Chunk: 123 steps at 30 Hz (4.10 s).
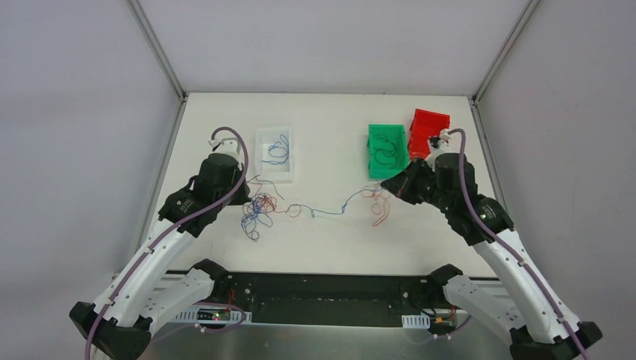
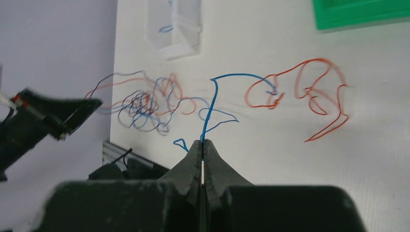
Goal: Untangle the cables
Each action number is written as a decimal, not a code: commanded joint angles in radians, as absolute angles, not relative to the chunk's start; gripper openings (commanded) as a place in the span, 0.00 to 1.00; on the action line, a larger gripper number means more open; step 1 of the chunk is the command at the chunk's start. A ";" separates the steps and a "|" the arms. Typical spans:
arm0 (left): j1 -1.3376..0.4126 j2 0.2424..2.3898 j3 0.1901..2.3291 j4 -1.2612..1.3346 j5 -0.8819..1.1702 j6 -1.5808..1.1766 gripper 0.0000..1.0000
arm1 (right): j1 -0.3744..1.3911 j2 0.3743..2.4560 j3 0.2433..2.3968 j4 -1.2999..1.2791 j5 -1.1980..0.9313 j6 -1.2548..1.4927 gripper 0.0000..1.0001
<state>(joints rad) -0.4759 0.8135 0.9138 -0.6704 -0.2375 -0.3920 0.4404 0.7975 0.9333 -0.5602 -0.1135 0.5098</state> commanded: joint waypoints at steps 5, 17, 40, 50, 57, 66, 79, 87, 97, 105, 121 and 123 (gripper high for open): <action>-0.470 0.841 0.941 -0.595 -0.076 -0.383 0.00 | 0.868 0.985 1.087 -0.582 -0.012 0.364 0.00; -0.469 0.851 0.936 -0.592 -0.036 -0.369 0.00 | 0.896 1.077 1.040 -0.562 0.162 0.435 0.75; -0.469 0.804 0.910 -0.609 -0.037 -0.305 0.00 | 0.997 1.631 1.074 -0.236 -0.007 0.485 0.68; -0.469 0.826 0.937 -0.636 -0.003 -0.264 0.00 | 1.024 1.752 1.090 -0.152 -0.026 0.545 0.61; -0.469 0.823 0.937 -0.648 -0.002 -0.251 0.00 | 1.027 1.758 1.049 -0.105 0.049 0.584 0.29; -0.469 0.814 0.922 -0.652 -0.019 -0.243 0.00 | 0.996 1.464 1.011 -0.277 0.373 0.565 0.00; -0.469 0.817 0.915 -0.653 -0.032 -0.245 0.00 | 0.793 0.926 1.116 -0.509 0.499 0.449 0.00; -0.469 0.835 0.924 -0.723 -0.309 -0.290 0.00 | 0.654 0.935 1.311 -0.811 0.859 0.472 0.00; -0.469 0.761 0.925 -0.746 -0.465 -0.365 0.00 | 0.310 0.898 1.165 -0.798 0.561 0.534 0.00; -0.469 0.845 0.973 -0.685 -0.014 -0.277 0.00 | 0.310 0.897 1.157 -0.672 0.142 0.462 0.00; -0.484 0.910 0.984 -0.531 0.347 -0.284 0.98 | 0.310 0.991 1.435 -0.597 -0.254 0.559 0.00; -0.498 0.908 0.980 -0.480 0.368 -0.290 0.99 | 0.310 1.012 1.459 -0.585 -0.276 0.586 0.00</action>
<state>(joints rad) -0.4789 0.9104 0.9554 -0.6006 0.2764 -0.2840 0.3126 0.9775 1.3914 -0.6392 -0.1833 0.5240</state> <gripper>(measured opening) 0.979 0.016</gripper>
